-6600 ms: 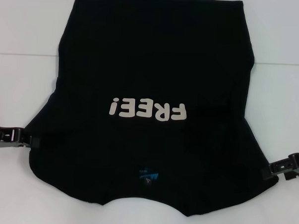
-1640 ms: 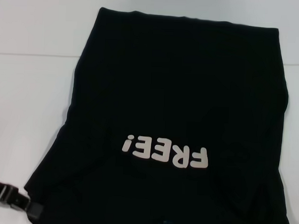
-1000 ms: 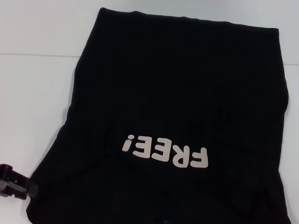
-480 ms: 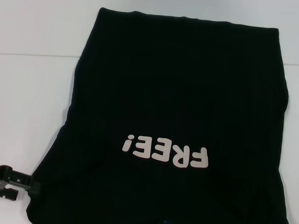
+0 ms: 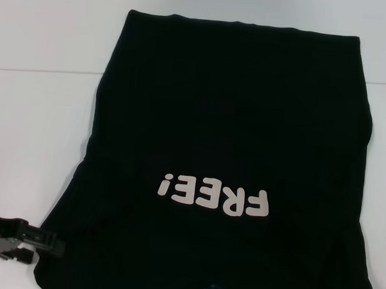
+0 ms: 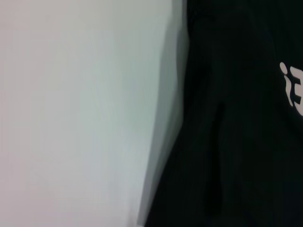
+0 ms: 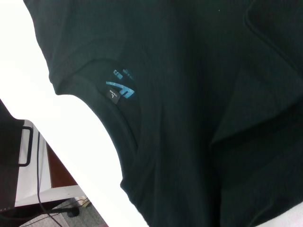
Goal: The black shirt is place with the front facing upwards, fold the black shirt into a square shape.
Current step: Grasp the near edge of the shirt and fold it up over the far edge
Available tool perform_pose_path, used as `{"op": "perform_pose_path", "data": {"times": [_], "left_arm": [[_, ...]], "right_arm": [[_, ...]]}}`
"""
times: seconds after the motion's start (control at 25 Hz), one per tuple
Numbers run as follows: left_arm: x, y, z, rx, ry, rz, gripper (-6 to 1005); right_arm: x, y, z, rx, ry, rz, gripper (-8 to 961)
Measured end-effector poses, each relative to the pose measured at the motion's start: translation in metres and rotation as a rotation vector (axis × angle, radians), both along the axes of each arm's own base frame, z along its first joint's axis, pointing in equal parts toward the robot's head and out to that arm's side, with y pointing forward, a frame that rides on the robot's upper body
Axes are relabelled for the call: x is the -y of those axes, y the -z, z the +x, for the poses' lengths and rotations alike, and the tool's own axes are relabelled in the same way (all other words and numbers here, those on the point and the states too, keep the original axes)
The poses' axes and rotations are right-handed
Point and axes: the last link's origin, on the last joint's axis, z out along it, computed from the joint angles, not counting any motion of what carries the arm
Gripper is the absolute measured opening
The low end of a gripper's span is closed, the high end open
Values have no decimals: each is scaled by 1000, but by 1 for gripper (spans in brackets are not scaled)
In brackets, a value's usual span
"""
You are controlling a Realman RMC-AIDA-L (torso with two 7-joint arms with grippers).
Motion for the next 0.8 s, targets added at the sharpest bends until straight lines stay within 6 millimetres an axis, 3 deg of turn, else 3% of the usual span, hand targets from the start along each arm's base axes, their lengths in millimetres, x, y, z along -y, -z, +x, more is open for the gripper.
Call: {"op": "perform_pose_path", "data": {"times": [0.8], "left_arm": [[-5,17,14,-16,61,-51,869]], "right_arm": [[-1,0,-1,-7,-2,7,80]]}}
